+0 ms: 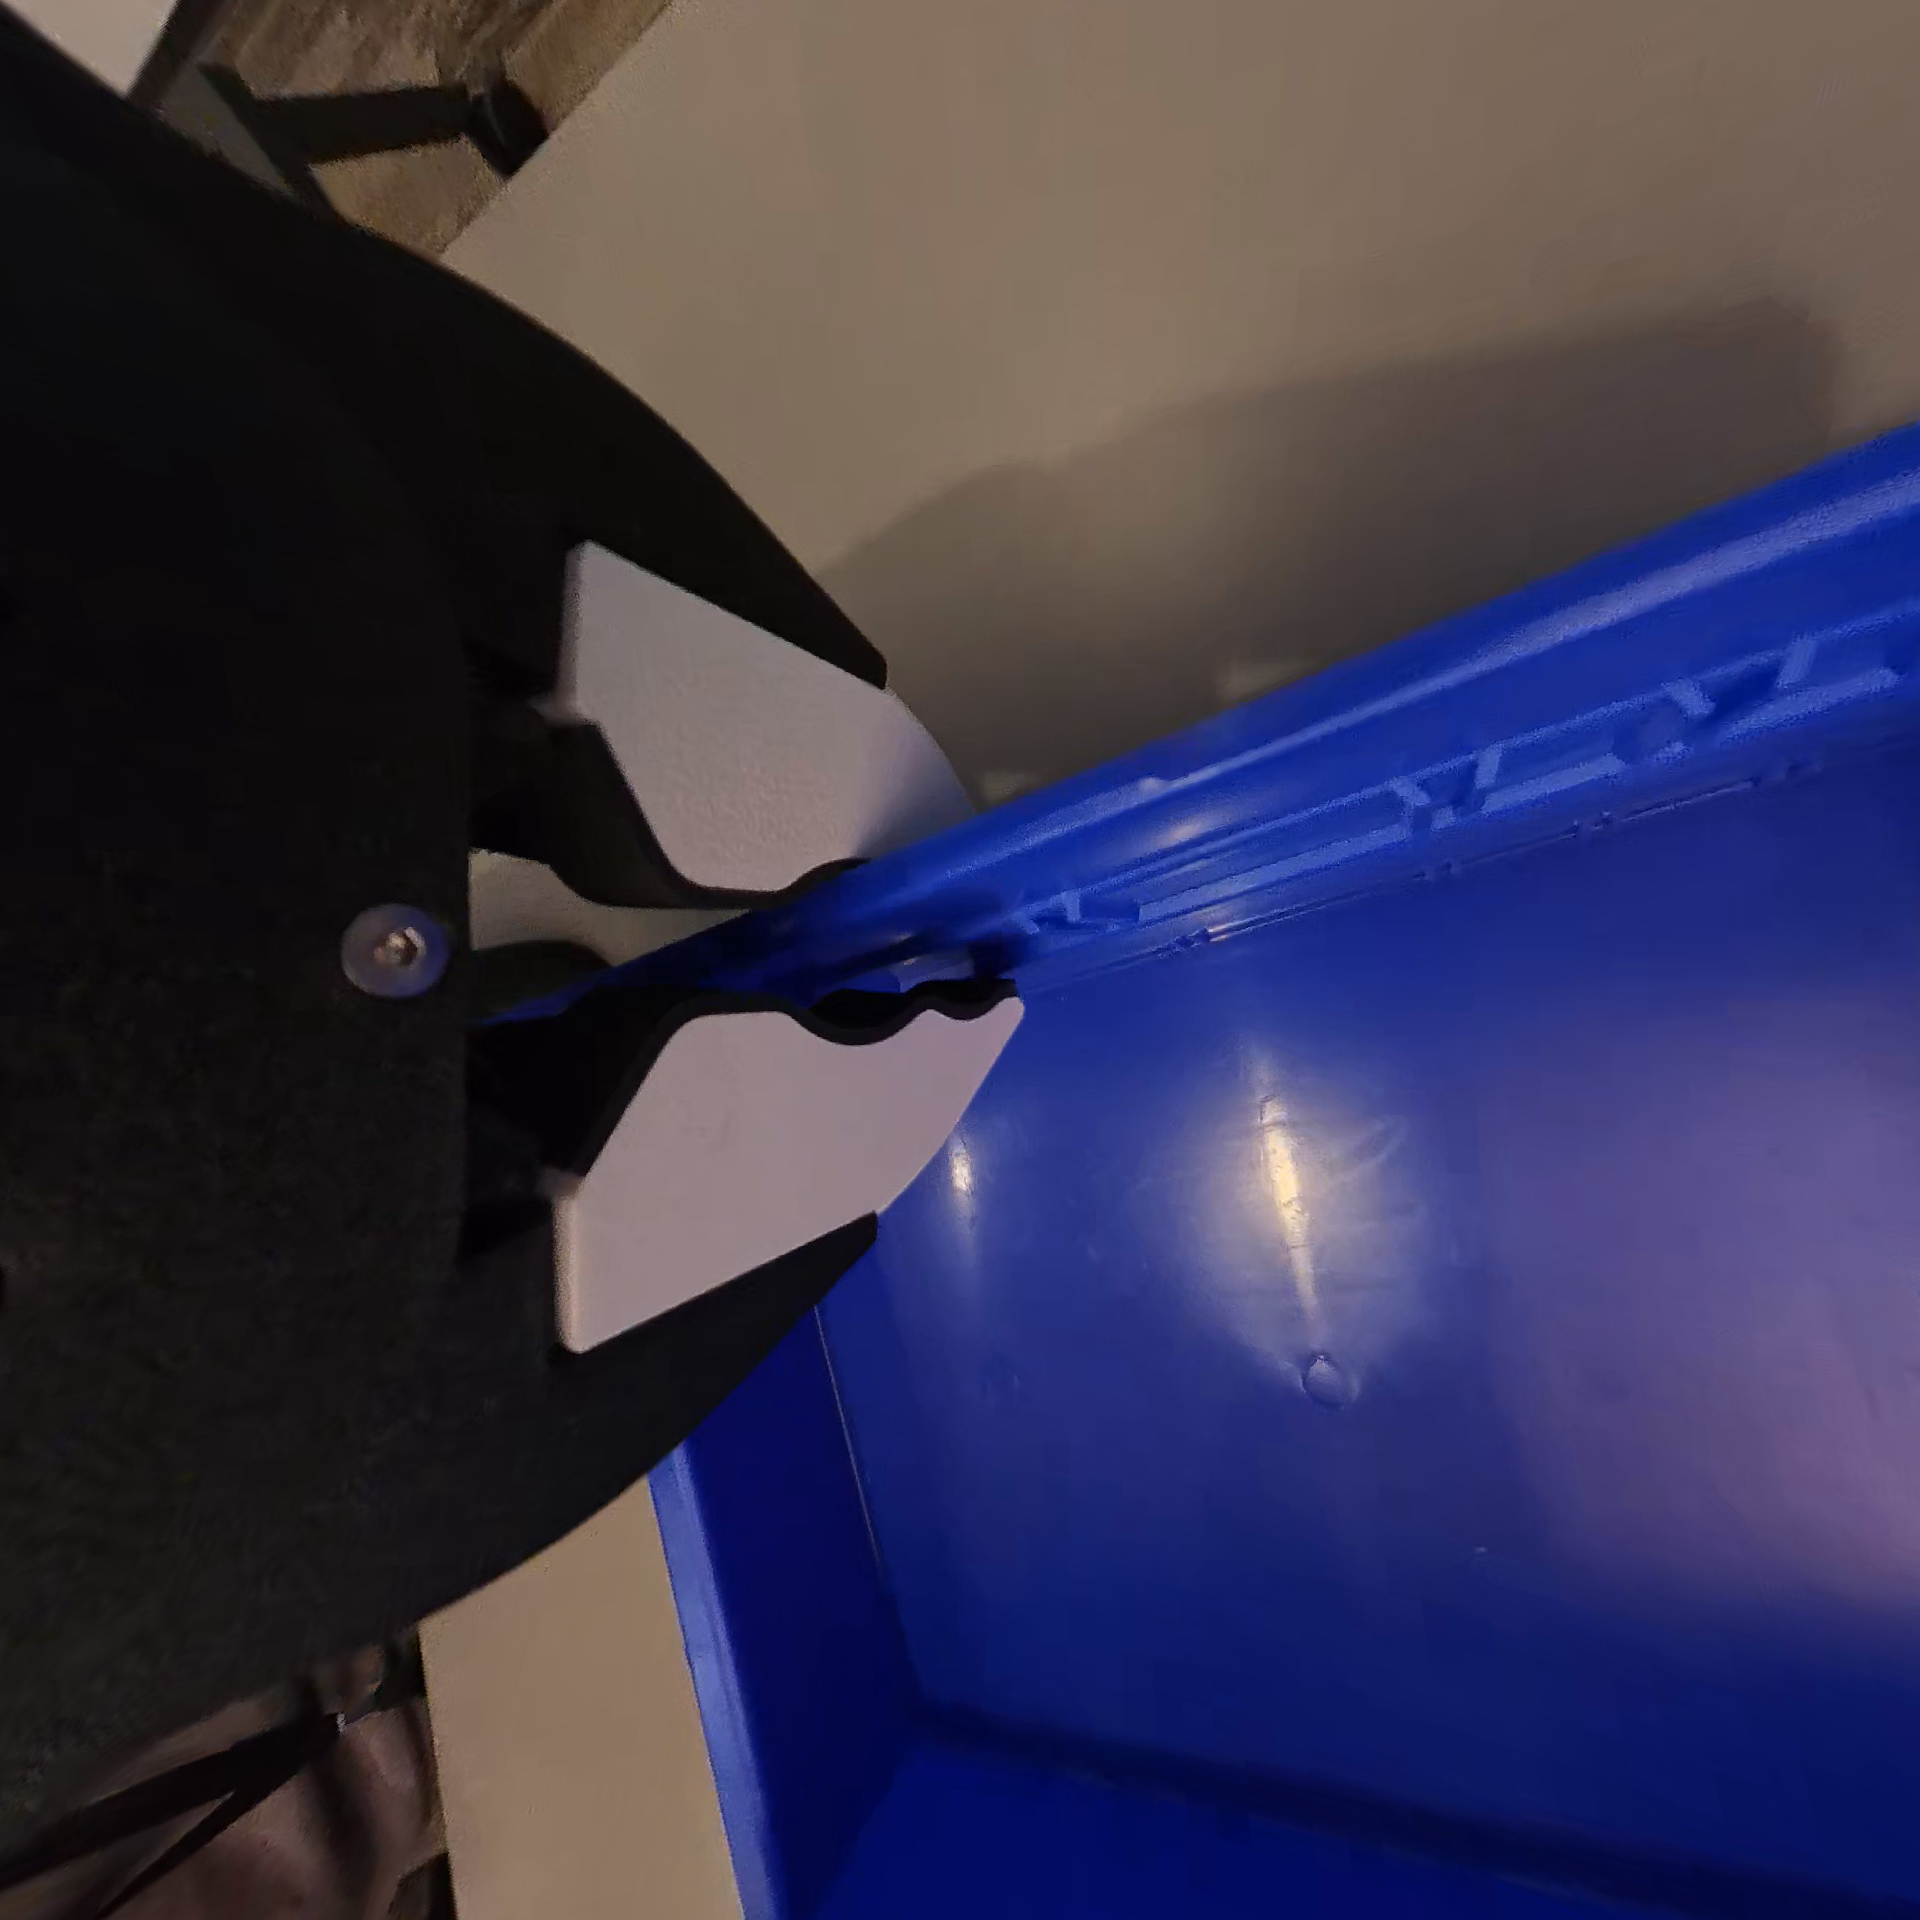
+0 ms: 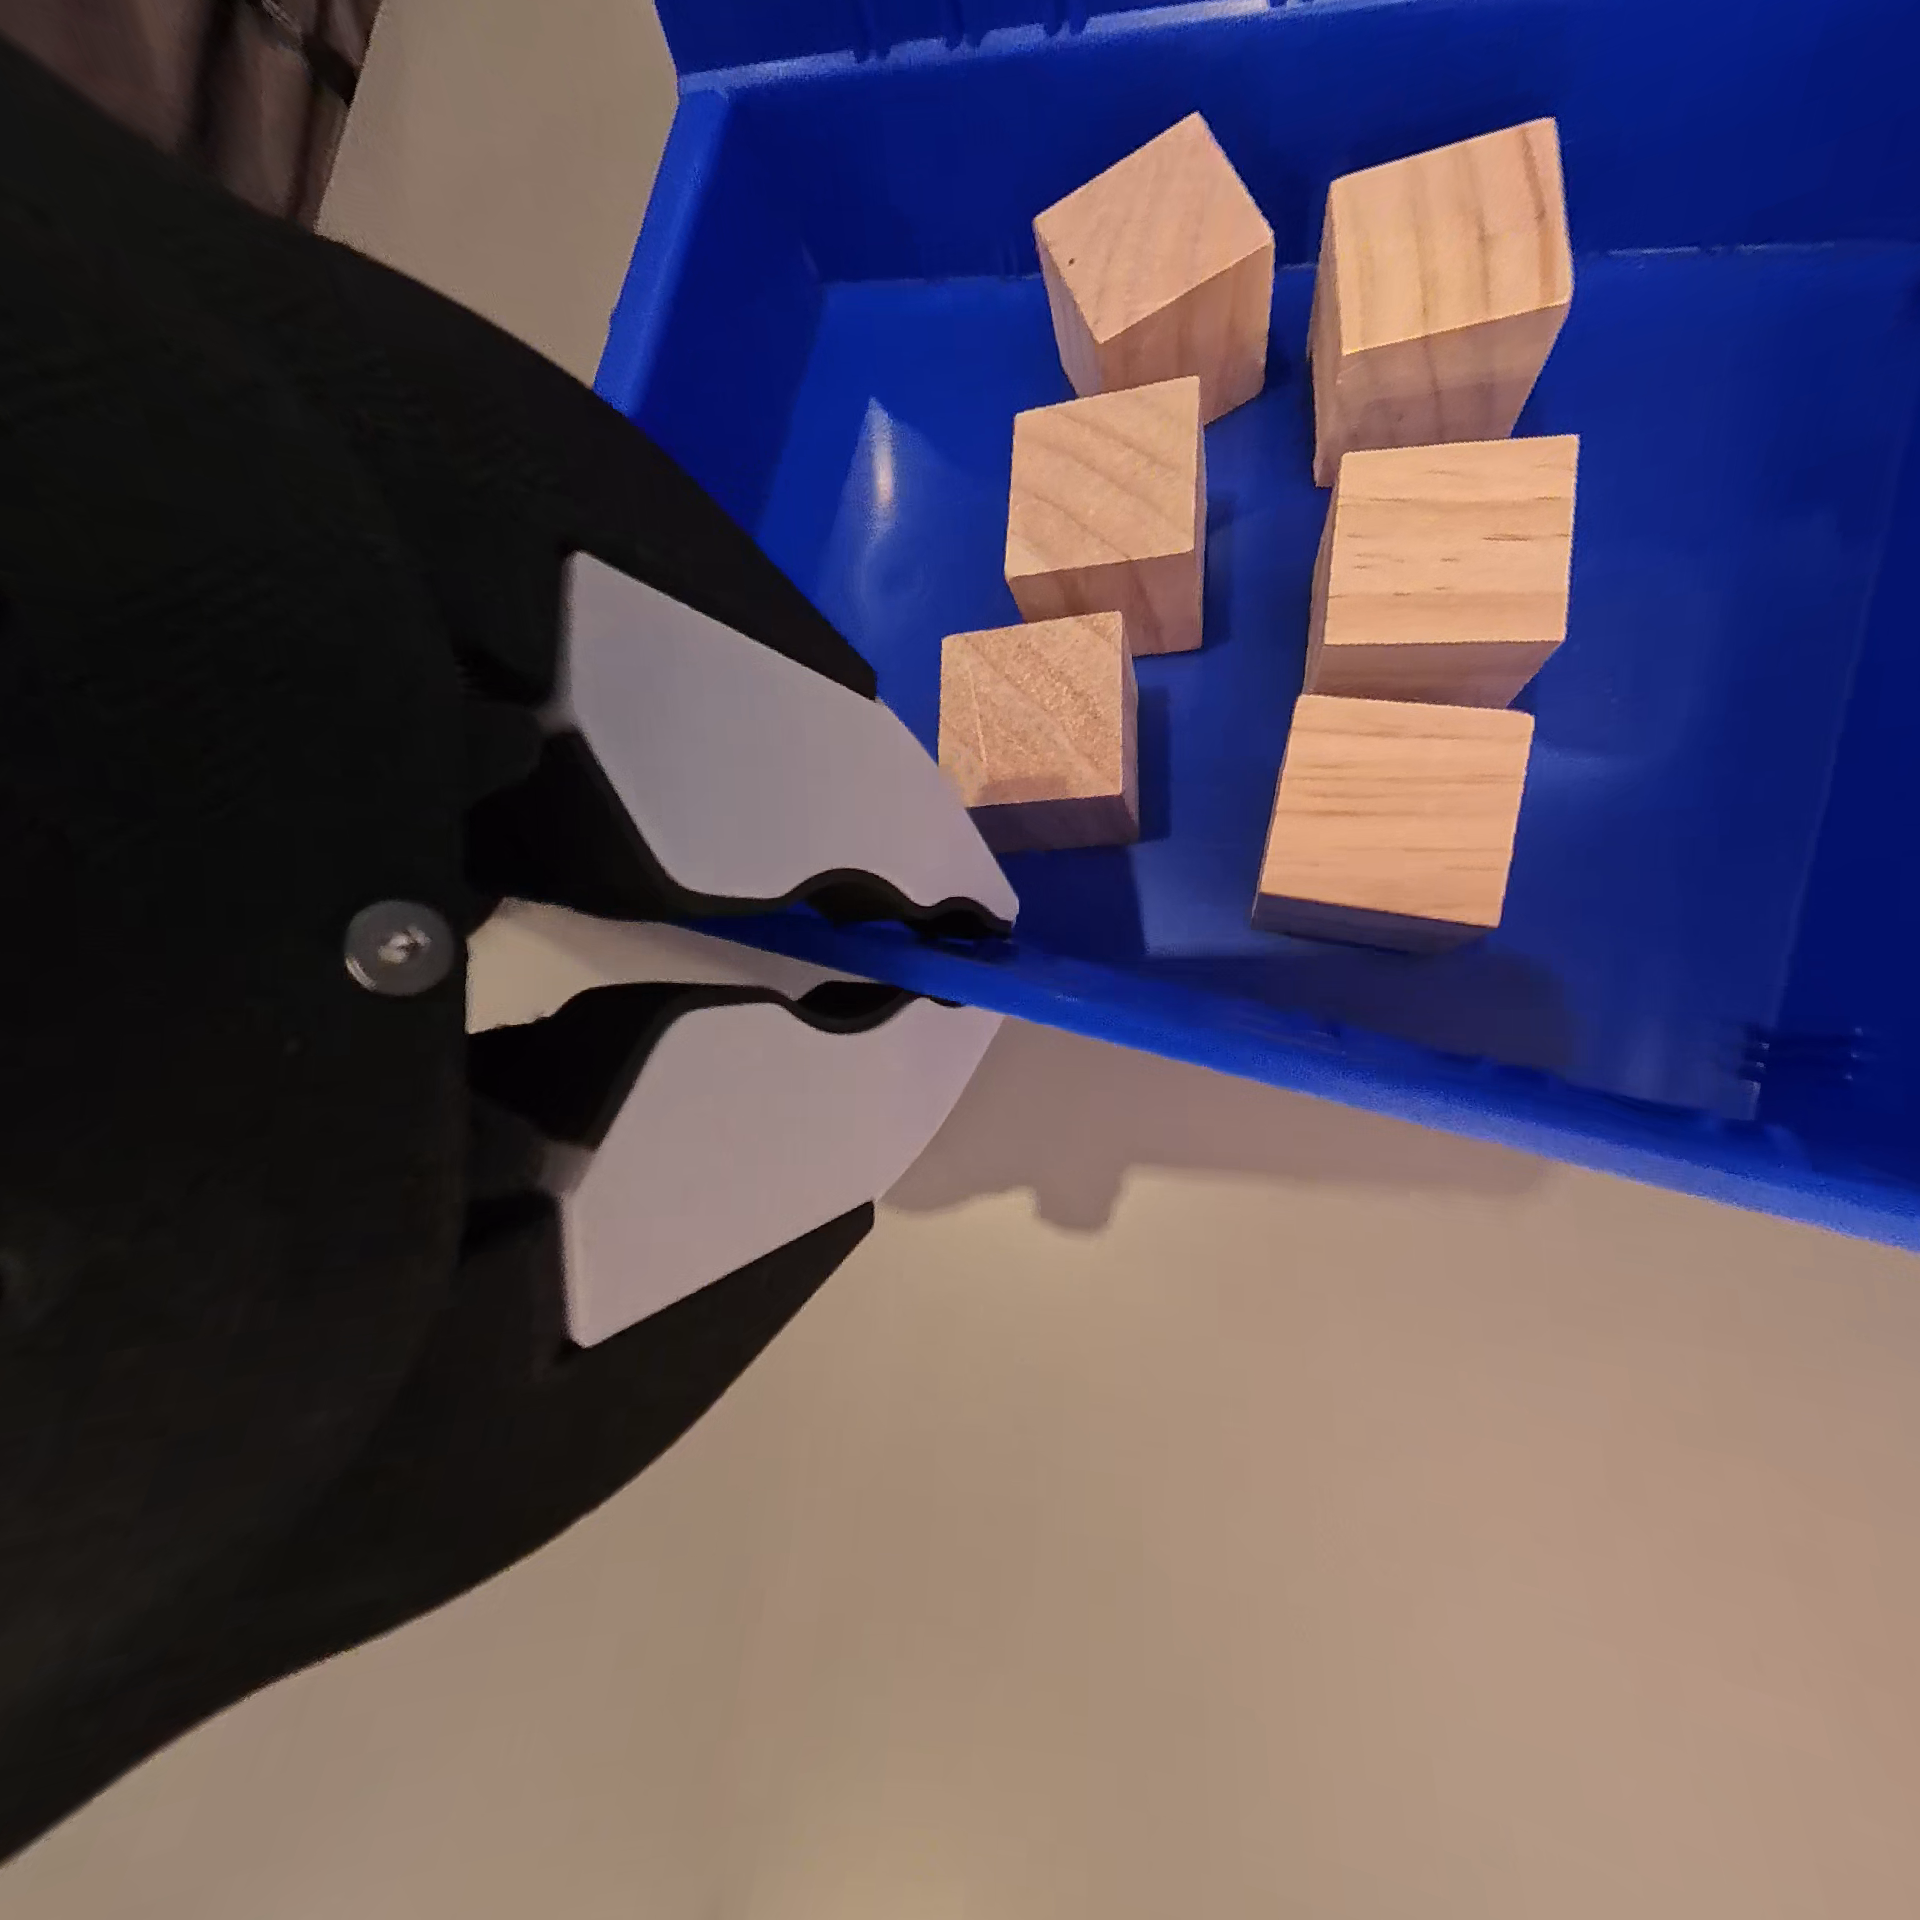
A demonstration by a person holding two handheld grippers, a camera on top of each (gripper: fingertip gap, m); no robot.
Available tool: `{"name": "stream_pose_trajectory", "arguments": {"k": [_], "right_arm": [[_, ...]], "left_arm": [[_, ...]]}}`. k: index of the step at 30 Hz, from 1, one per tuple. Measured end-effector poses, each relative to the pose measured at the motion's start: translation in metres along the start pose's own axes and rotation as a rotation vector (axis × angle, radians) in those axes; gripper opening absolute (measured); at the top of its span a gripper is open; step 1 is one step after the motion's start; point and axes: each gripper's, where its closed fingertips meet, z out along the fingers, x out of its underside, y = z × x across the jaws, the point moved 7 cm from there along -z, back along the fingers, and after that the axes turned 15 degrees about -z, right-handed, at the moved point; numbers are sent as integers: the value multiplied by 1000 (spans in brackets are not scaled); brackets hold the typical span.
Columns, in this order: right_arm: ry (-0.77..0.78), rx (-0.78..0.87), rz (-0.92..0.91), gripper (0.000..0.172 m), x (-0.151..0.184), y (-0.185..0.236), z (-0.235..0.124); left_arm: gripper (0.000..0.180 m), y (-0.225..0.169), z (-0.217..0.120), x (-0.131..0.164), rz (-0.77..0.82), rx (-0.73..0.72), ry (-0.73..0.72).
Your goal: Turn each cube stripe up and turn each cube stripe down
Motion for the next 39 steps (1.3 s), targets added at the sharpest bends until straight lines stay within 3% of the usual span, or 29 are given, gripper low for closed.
{"name": "stream_pose_trajectory", "arguments": {"k": [9, 16, 20, 27, 35, 39], "right_arm": [[0, -57, -163, 14, -38, 74, 16], [70, 14, -197, 15, -42, 79, 33], [60, 7, -176, 11, -43, 77, 34], [55, -6, -145, 11, -43, 76, 36], [99, -57, -61, 8, -51, 70, 41], [107, -82, -63, 8, -55, 61, 42]], "left_arm": [[31, -86, 7, 11, 214, -110, -23], [35, -112, 9, 21, 319, -150, -37], [36, -111, -1, 19, 341, -100, -79], [38, -102, -70, 26, 353, -49, -371], [41, -59, -177, 44, 231, 50, -957], [45, -24, -202, 56, 167, 40, -1180]]}}
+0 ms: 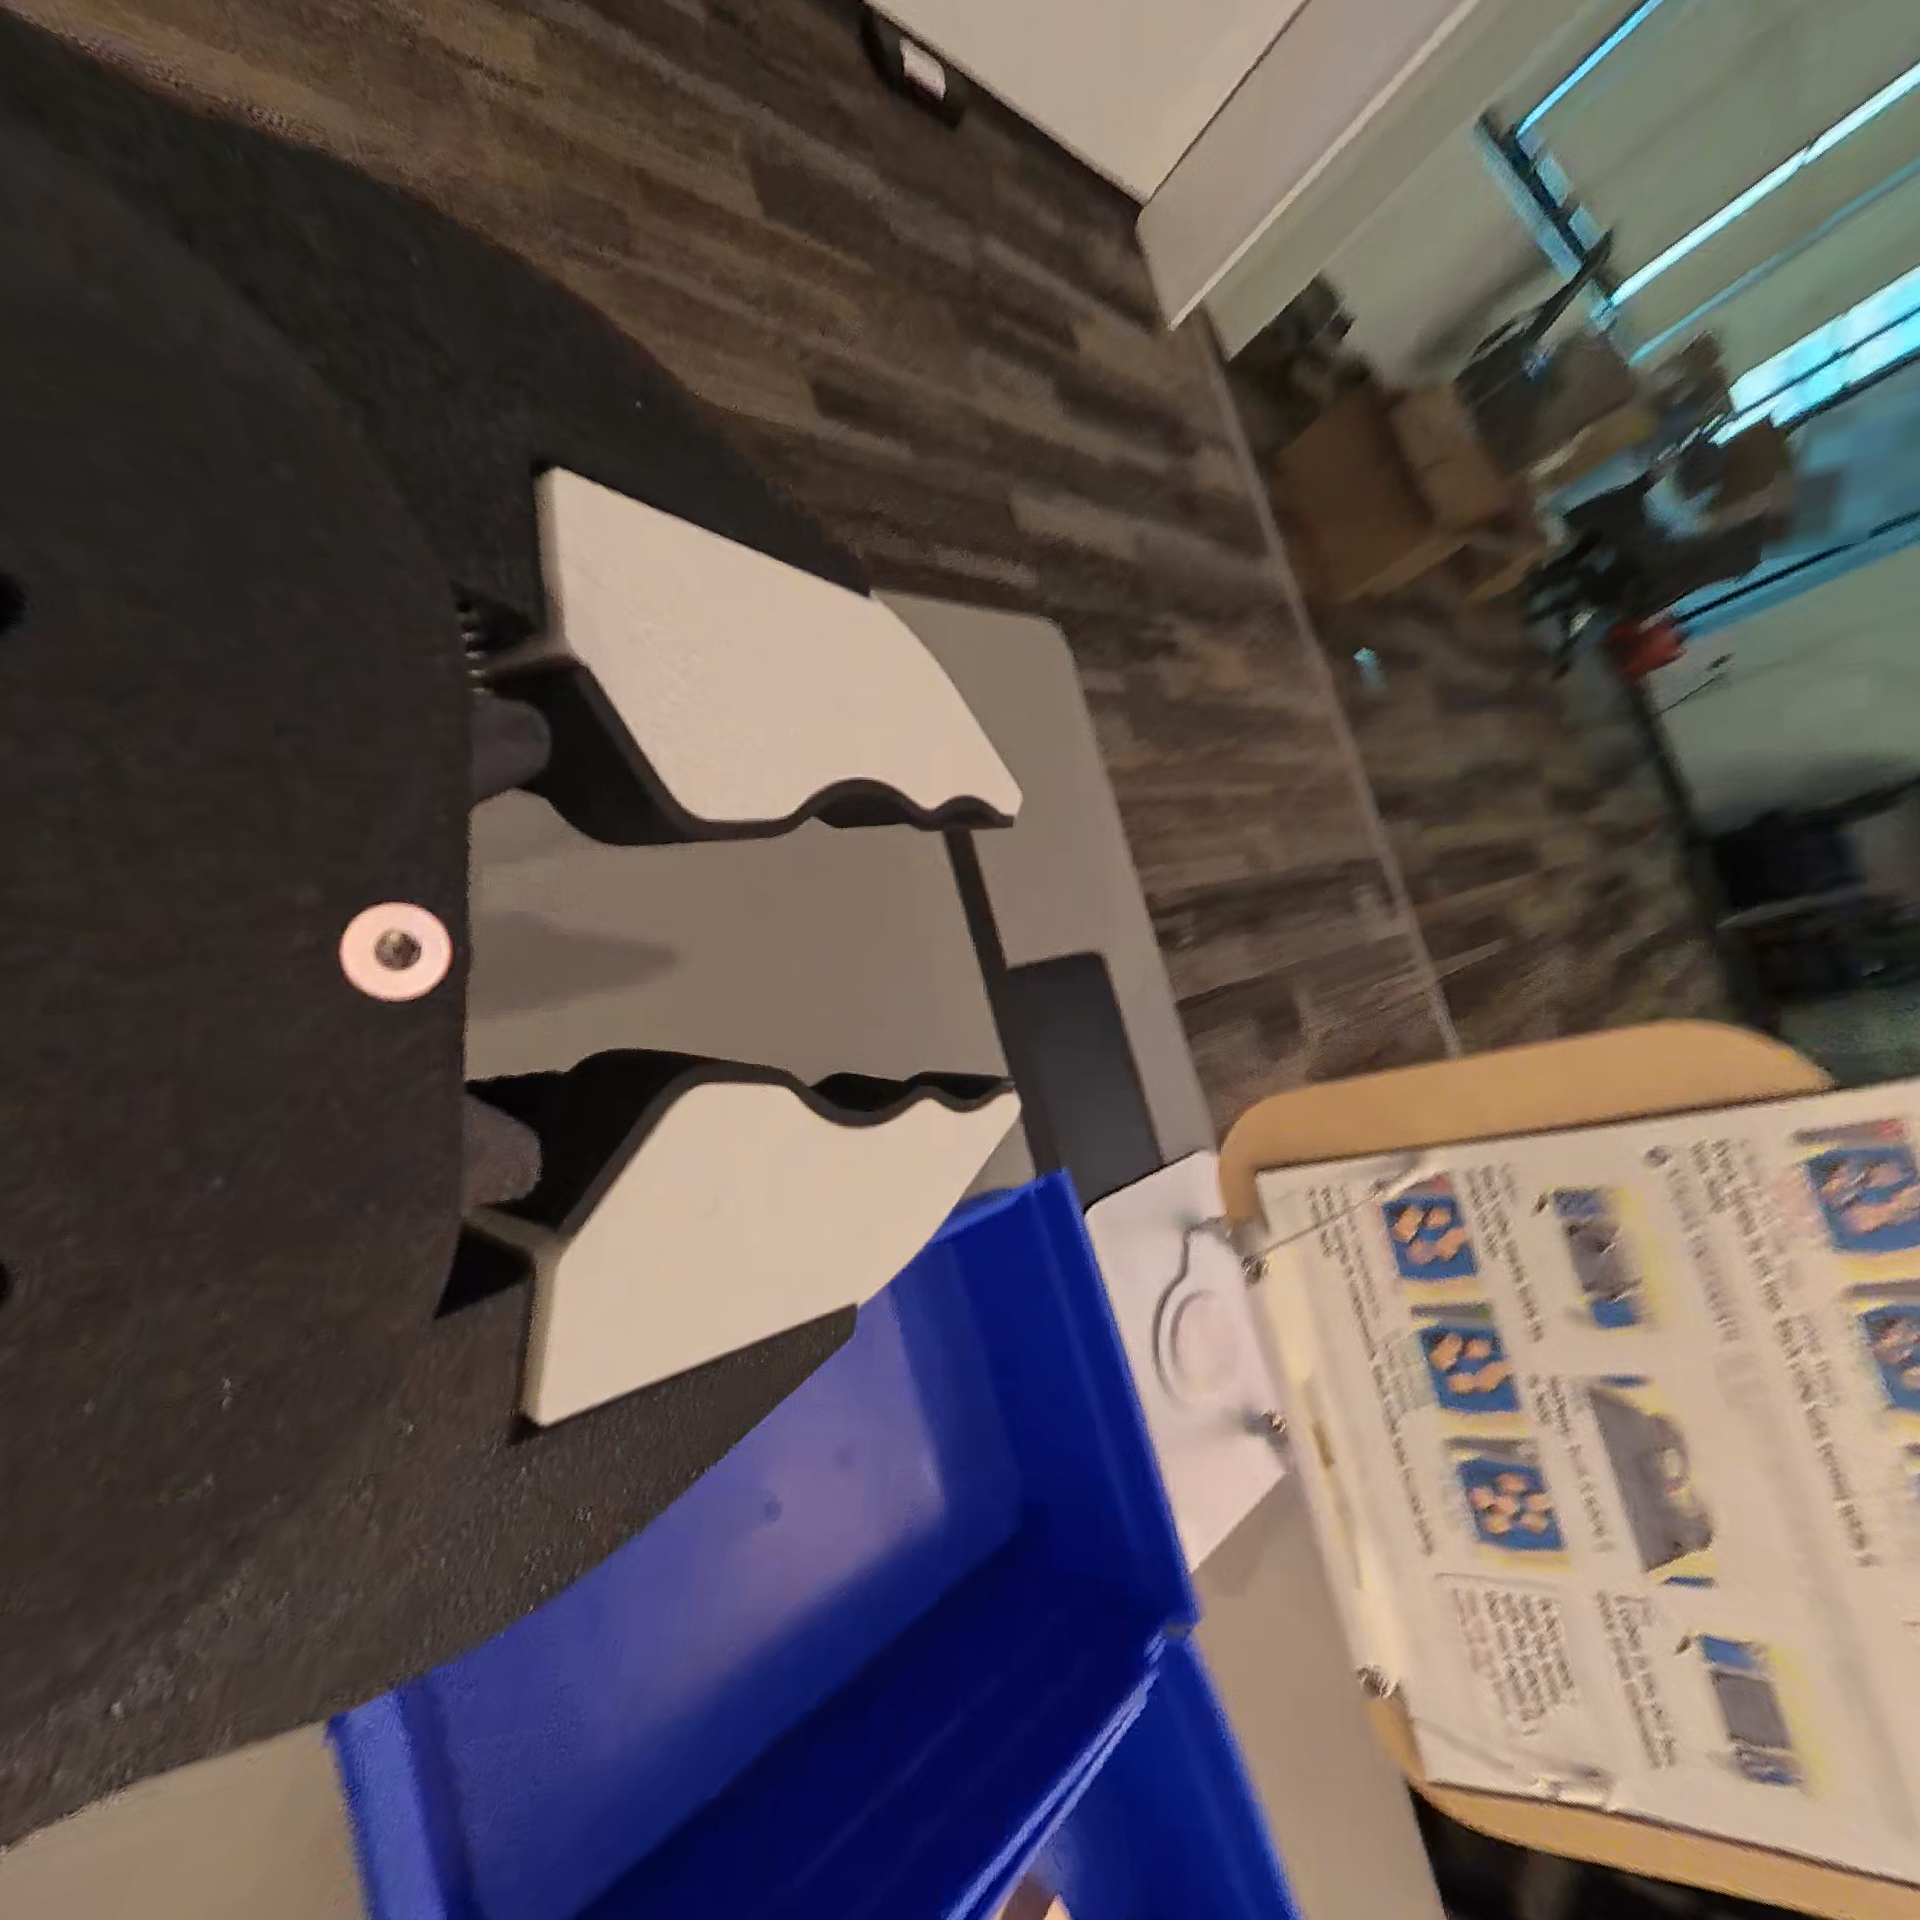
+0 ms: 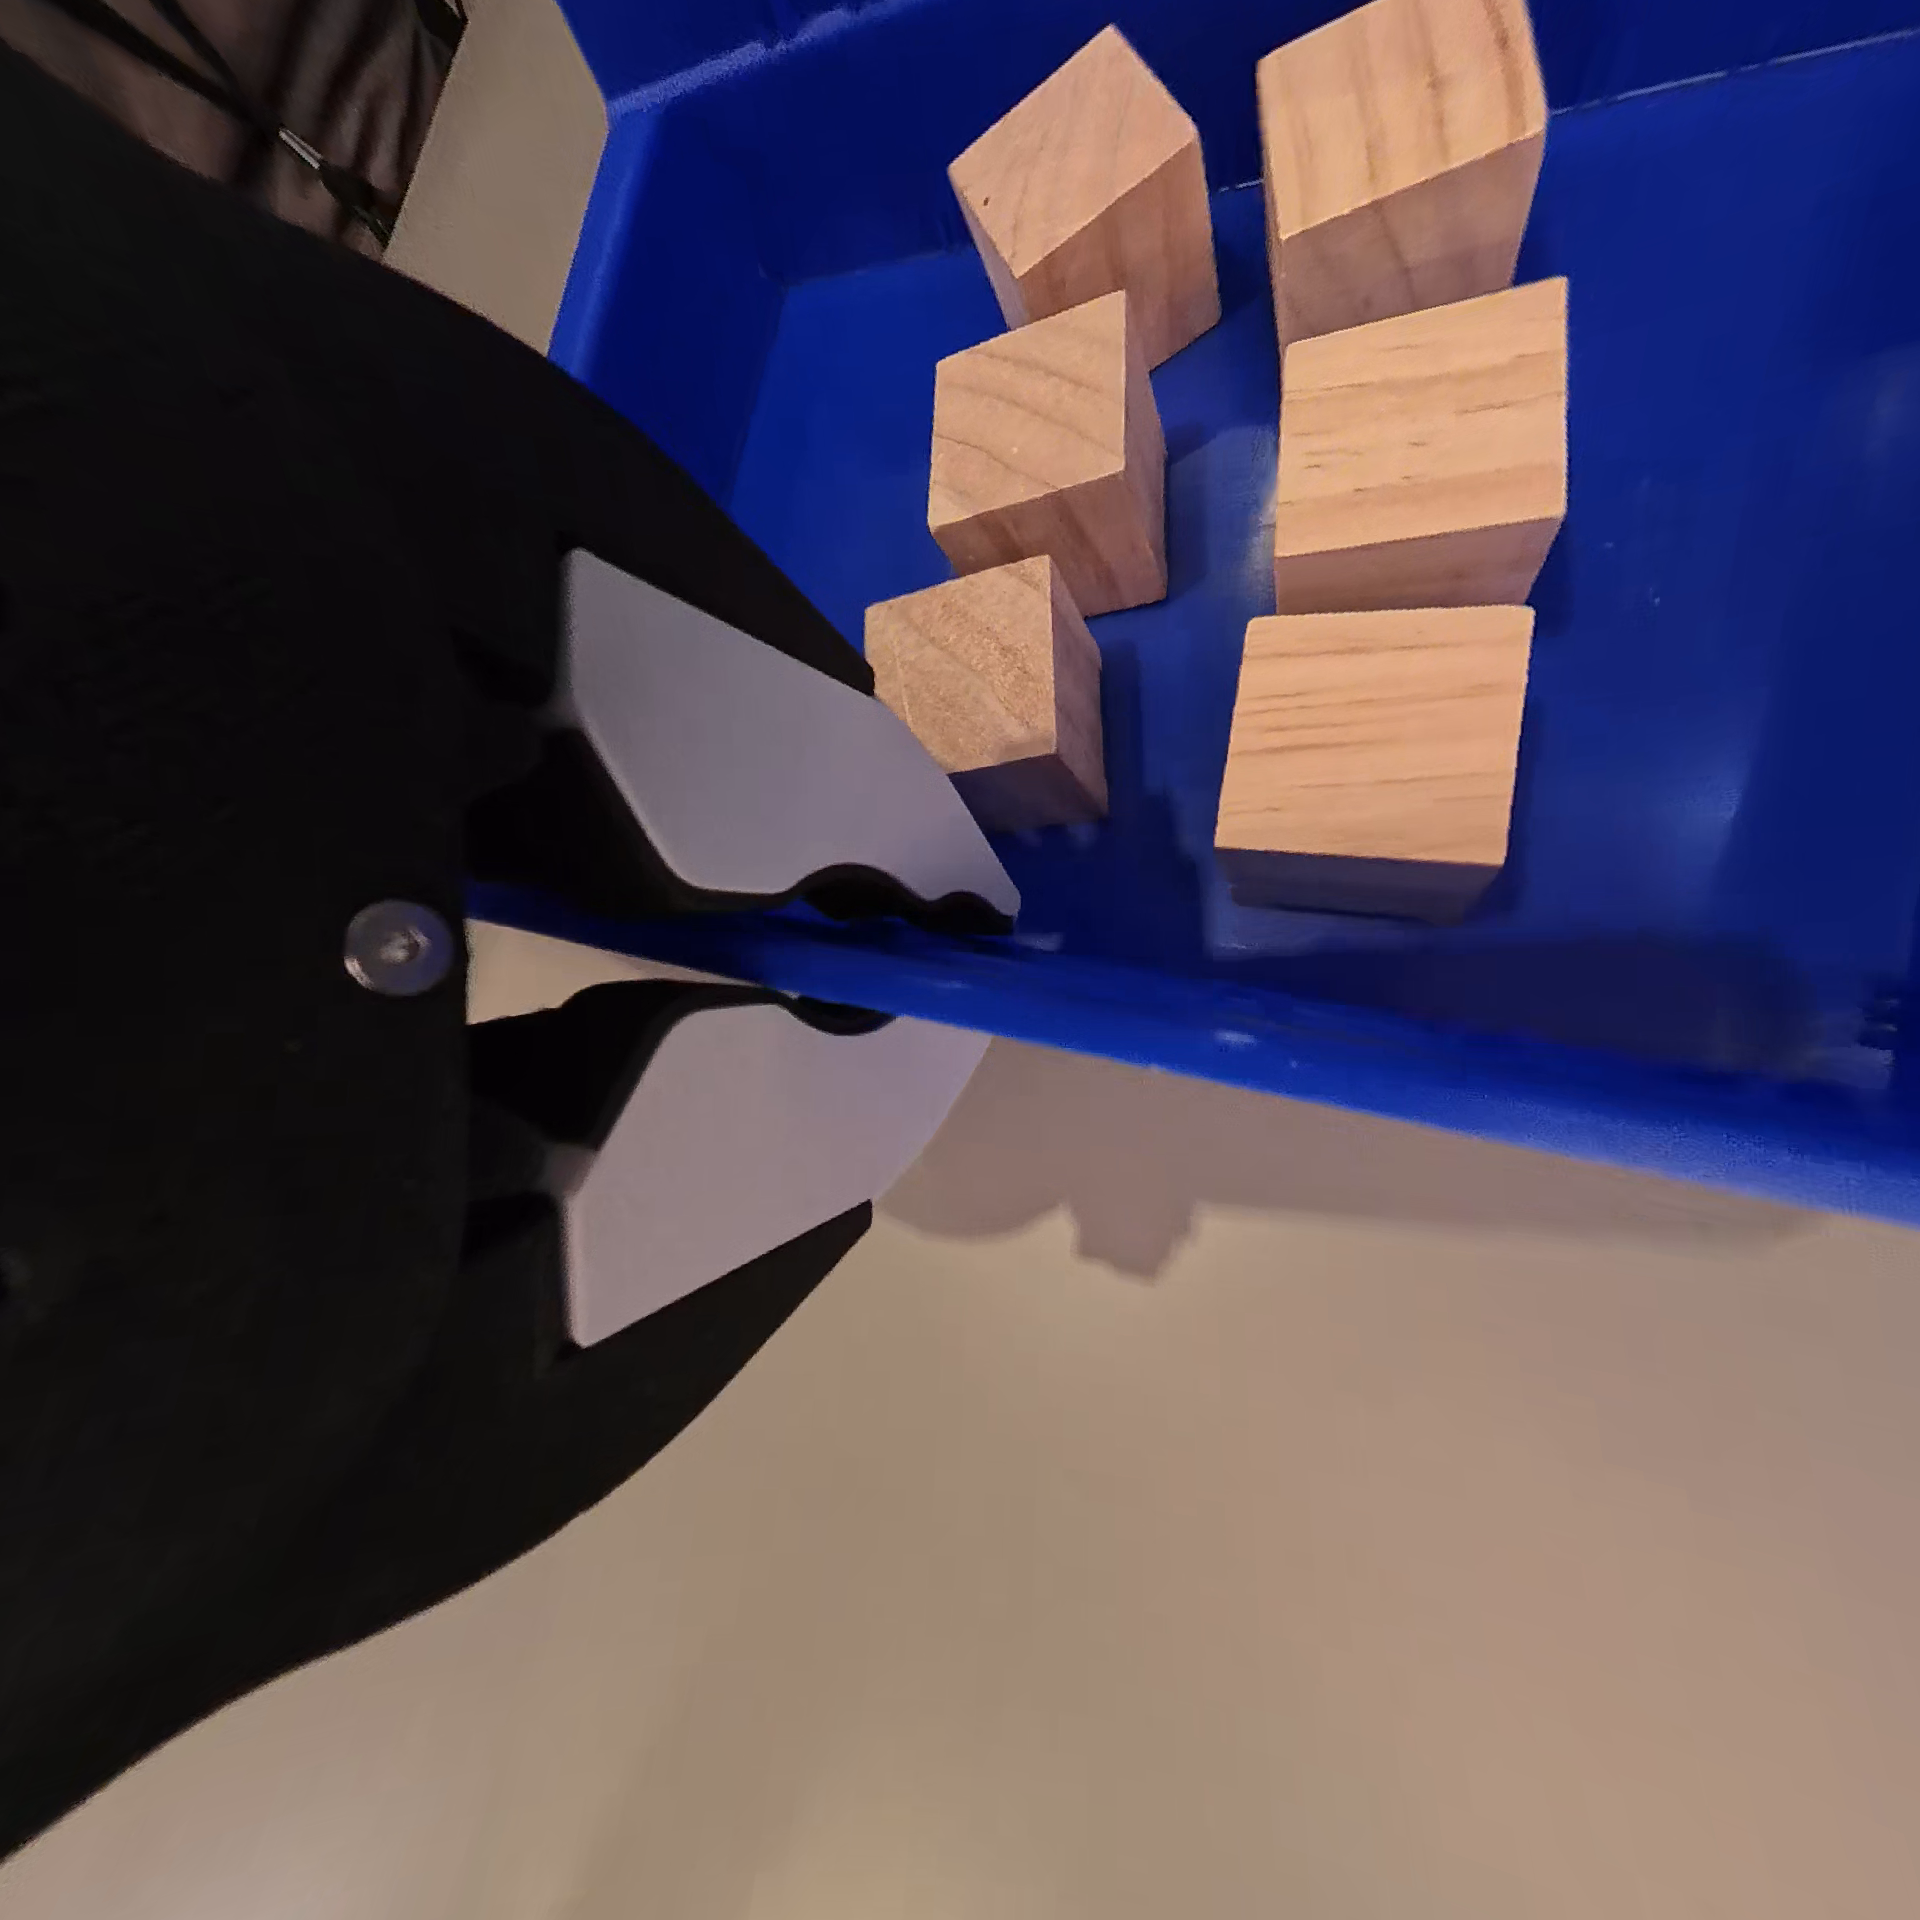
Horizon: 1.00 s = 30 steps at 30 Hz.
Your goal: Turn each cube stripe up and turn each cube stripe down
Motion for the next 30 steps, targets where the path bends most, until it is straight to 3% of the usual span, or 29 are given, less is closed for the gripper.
{"name": "stream_pose_trajectory", "arguments": {"k": [11, 20, 26, 30], "right_arm": [[23, -38, 21, 8, 20, -27, -15], [7, 23, 25, 8, 24, -24, -82], [-38, -2, -45, 8, -21, 20, -132], [-39, -53, -159, 8, -75, 78, -135]], "left_arm": [[53, 61, -12, -4, -86, -141, -149], [55, 81, -22, -6, -125, -175, -221], [56, 75, -27, -8, -112, -181, -239], [61, 69, -30, -8, -112, -173, -228]]}}
